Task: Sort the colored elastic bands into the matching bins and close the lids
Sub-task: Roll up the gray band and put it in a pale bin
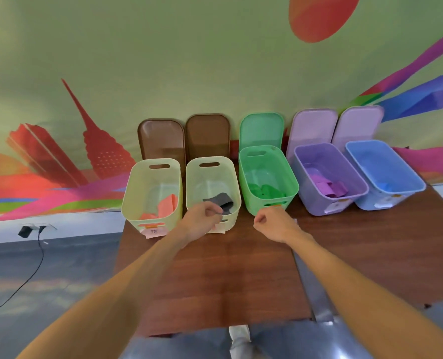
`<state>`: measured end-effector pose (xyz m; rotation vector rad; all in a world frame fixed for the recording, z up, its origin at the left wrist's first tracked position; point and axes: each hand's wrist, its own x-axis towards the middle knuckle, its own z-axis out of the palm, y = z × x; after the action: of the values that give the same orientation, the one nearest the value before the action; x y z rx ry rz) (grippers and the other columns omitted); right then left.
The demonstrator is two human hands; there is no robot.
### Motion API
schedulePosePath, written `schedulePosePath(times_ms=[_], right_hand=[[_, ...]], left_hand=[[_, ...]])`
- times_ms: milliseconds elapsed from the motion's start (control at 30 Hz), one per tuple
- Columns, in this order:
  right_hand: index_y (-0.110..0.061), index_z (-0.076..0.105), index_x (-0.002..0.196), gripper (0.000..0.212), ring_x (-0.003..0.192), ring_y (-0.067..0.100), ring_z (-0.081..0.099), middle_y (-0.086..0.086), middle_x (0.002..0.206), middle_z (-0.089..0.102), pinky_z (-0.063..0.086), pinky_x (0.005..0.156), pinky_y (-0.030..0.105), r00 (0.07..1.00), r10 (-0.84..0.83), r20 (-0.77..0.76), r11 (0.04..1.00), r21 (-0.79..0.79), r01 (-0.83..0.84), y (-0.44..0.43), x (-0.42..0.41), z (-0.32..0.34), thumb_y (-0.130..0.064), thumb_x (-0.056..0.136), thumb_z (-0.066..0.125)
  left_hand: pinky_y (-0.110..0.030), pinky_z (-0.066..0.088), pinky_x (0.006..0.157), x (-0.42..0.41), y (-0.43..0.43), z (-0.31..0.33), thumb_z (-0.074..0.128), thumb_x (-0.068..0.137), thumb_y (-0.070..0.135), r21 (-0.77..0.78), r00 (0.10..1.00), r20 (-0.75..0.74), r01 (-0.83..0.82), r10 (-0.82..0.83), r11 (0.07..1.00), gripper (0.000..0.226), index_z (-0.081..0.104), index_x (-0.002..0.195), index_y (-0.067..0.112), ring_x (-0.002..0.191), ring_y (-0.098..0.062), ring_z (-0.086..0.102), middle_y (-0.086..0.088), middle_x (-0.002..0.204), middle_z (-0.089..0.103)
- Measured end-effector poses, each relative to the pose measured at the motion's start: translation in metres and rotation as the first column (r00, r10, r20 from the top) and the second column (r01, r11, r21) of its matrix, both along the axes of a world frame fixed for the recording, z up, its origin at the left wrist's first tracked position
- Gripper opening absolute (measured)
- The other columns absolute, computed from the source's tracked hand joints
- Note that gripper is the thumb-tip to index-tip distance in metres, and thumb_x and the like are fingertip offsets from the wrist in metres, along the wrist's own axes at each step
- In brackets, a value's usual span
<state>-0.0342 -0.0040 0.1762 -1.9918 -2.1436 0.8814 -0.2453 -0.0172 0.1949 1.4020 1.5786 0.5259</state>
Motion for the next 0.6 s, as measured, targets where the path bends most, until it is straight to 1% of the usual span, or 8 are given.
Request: schedulePosePath(times_ms=[67,100,167,267,333,433,533,600], right_hand=[[-0.02,0.074,0.091,0.018,0.099,0.019,0.063,-0.001,0.099,0.071,0.051,0.087,0.035,1.0,-0.018,0.011,1.0,-0.025,0.018,-0.015,0.016,-0.002,-0.022,0.084,0.057],[-0.022,0.074,0.091,0.018,0.099,0.019,0.063,-0.001,0.1,0.072,0.051,0.089,0.035,0.999,-0.031,0.007,0.999,-0.037,0.031,-0.02,0.025,-0.004,-0.023,0.083,0.058],[-0.025,0.073,0.088,0.016,0.101,0.019,0.064,-0.002,0.1,0.072,0.051,0.09,0.036,0.998,-0.066,-0.007,0.996,-0.055,0.065,-0.025,0.045,-0.008,-0.023,0.081,0.059],[-0.024,0.074,0.085,0.016,0.101,0.021,0.064,0.0,0.098,0.073,0.05,0.091,0.035,0.992,-0.123,-0.023,0.99,-0.071,0.121,-0.025,0.076,-0.014,-0.019,0.08,0.06],[-0.026,0.072,0.083,0.015,0.1,0.023,0.065,0.002,0.099,0.073,0.051,0.09,0.036,0.987,-0.158,-0.028,0.984,-0.093,0.155,-0.021,0.098,-0.02,-0.019,0.08,0.059],[-0.034,0.065,0.075,0.013,0.097,0.023,0.065,0.0,0.098,0.073,0.052,0.089,0.039,0.976,-0.213,-0.038,0.972,-0.112,0.207,-0.007,0.134,-0.037,-0.024,0.079,0.058],[-0.032,0.066,0.076,0.011,0.095,0.021,0.066,0.0,0.095,0.072,0.053,0.087,0.038,0.968,-0.24,-0.072,0.963,-0.146,0.227,0.012,0.171,-0.056,-0.024,0.079,0.06],[-0.029,0.069,0.08,0.01,0.094,0.019,0.066,-0.001,0.094,0.073,0.053,0.086,0.035,0.965,-0.244,-0.093,0.959,-0.174,0.226,0.026,0.192,-0.066,-0.023,0.08,0.061]], left_hand=[[-0.022,0.045,0.068,0.011,-0.01,-0.003,0.055,0.09,0.02,-0.028,0.999,-0.001,0.047,-0.047,0.999,0.019,0.062,0.107,0.016,0.081,-0.017,0.063,-0.005,0.089,0.063],[-0.022,0.045,0.069,0.017,-0.014,-0.004,0.055,0.09,0.02,-0.044,0.998,-0.001,0.065,-0.065,0.997,0.02,0.061,0.108,0.016,0.078,-0.016,0.061,-0.006,0.087,0.063],[-0.02,0.042,0.065,0.03,-0.018,-0.01,0.055,0.09,0.019,-0.071,0.995,0.009,0.095,-0.095,0.993,0.02,0.06,0.109,0.014,0.072,-0.012,0.057,-0.006,0.085,0.06],[-0.018,0.042,0.065,0.053,-0.017,-0.022,0.058,0.088,0.022,-0.093,0.991,0.0,0.136,-0.137,0.986,0.019,0.061,0.106,0.016,0.07,-0.009,0.058,-0.001,0.079,0.06],[-0.018,0.043,0.066,0.071,-0.011,-0.034,0.059,0.088,0.02,-0.112,0.989,-0.011,0.147,-0.149,0.983,0.017,0.062,0.104,0.015,0.073,-0.012,0.059,0.001,0.075,0.061],[-0.021,0.044,0.068,0.106,0.007,-0.056,0.061,0.086,0.018,-0.14,0.986,-0.022,0.161,-0.165,0.977,0.013,0.062,0.099,0.017,0.075,-0.015,0.059,0.003,0.074,0.059],[-0.022,0.043,0.069,0.146,0.027,-0.079,0.061,0.082,0.015,-0.18,0.986,-0.055,0.147,-0.159,0.973,0.011,0.062,0.089,0.022,0.07,-0.012,0.056,0.008,0.072,0.059],[-0.024,0.044,0.071,0.171,0.039,-0.095,0.058,0.08,0.007,-0.213,0.991,-0.057,0.108,-0.123,0.971,0.015,0.062,0.085,0.021,0.07,-0.013,0.054,0.005,0.074,0.059]])
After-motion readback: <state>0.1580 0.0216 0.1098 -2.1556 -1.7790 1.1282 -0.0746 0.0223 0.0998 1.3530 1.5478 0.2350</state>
